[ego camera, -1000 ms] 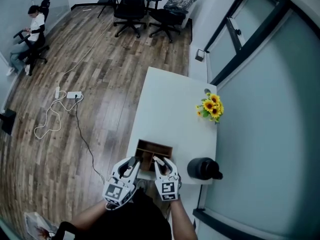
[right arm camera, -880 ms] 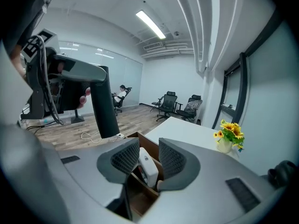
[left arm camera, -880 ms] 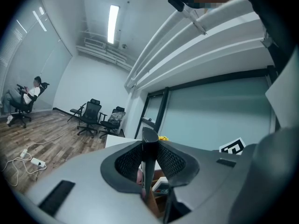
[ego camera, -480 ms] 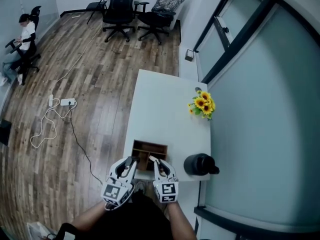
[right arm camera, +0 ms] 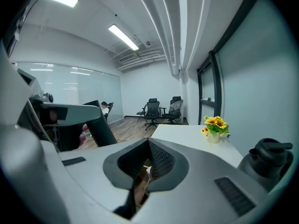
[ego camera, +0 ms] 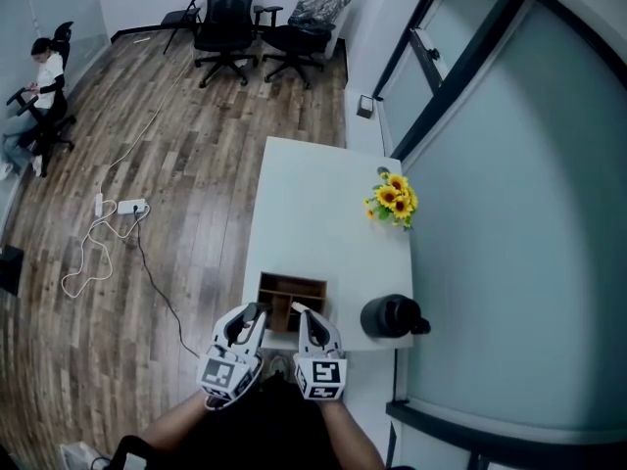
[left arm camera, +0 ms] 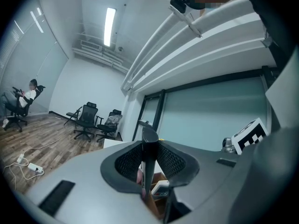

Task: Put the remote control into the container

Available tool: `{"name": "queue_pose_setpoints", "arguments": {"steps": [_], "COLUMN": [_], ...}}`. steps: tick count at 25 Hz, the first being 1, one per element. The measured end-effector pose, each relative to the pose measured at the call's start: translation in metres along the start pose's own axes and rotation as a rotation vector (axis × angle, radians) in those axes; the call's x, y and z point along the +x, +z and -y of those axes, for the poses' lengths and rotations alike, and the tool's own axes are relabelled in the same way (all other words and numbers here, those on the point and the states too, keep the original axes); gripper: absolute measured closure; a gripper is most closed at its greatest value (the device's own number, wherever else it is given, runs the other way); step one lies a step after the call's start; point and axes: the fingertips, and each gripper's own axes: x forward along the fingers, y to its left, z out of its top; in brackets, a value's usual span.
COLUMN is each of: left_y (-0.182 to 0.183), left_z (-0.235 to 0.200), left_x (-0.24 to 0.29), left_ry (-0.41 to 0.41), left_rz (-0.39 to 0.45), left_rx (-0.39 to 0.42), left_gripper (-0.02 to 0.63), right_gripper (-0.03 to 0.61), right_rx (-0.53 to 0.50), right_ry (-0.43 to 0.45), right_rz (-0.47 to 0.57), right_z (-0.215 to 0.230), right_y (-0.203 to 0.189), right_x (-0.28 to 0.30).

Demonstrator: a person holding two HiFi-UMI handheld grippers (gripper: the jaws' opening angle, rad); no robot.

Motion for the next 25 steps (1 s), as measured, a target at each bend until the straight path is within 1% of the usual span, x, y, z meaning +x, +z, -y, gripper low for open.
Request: {"name": "queue_pose_setpoints", "arguments": {"steps": [2,5,10,13,15,18,25], "left_y": [0.000,0.004,-0.003,-0.006,-0.008,-0.009,-0.013], "left_z": [0.001,0.003,0.004,0.004,0.005,0.006,0.005], "left_x": [-0.002,-0.004,-0.006,-0.006,-0.006,-0.007,-0.010], "left_ry": [-0.003,-0.014,-0.010,-0.010,-0.013,-0.017,-0.011], "left_rz": [0.001,0.008,-0.010,-0.019,-0.019,-0.020,-0.029], "left_rx": [0.008,0.024,0.039,0.030,0.016,0.019,0.016], "left_gripper": [0.511,0.511,0.512,0.512,0.512,0.512,0.511], "right_gripper": [0.574,0.574,0.574,0.574,0.574,0.574,0.574], "right_rx": [0.013,0.004,0.013,0.025,0.015,0.014,0.021], "right_ry": [0.003,0.007,0.007,0.004,0.002,-0.005,-0.009], "right_rz": [0.007,0.019,0.036,0.026,0.028,0.034,0.036], "right_z": [-0.002,-0.002,0.003,0.003,0.007,0.012,0.010], "right_y": [0.004,0.003,0.004,0.009,0.002,-0.005,0.004], "right_x": [-0.003,-0.004,-0.007,-0.012,-0.013,-0.015,-0.021]}}
